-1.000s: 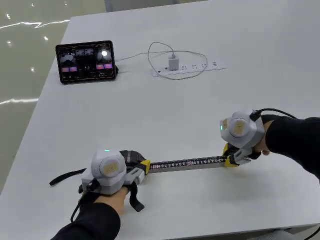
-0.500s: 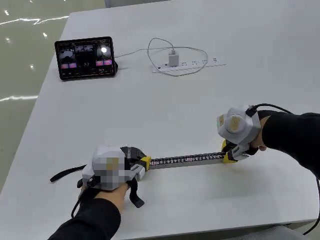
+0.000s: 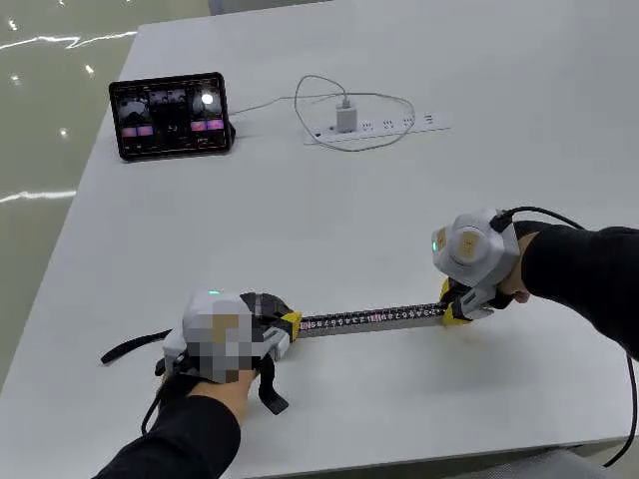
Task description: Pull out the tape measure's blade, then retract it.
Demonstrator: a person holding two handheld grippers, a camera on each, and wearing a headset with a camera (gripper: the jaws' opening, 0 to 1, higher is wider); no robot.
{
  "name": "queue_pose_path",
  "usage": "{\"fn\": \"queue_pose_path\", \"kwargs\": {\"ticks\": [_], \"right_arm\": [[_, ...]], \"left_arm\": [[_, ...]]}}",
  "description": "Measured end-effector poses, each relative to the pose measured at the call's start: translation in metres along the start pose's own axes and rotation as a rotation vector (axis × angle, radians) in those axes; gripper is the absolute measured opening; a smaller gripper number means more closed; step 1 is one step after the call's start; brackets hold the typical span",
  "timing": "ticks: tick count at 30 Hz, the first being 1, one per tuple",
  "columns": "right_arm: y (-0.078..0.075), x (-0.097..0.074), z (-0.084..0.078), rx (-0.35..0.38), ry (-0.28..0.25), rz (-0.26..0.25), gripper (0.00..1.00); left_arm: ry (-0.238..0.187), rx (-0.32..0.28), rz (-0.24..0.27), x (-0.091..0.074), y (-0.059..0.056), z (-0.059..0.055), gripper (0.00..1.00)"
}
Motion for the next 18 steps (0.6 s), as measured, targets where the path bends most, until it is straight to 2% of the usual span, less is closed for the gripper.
{"fn": "queue_pose_path", "kwargs": {"ticks": [18], "right_arm": [[0.0004,0.0022,0.0052,0.001,0.009,-0.005,0.10]], "left_arm": [[0.006,-0.003,-0.007,-0.0002,0.0007,-0.0003,0.60]]}}
Point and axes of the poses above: the centre of the closed fingertips' face, and the gripper's own axes: x roughly forward along the fingers, y roughly to its left, z roughly out of its top, the point moved 9 cm from there along -x, roughly backward along the fingers, and after that the axes turned 6 degrees about y, right-handed, at the moved point
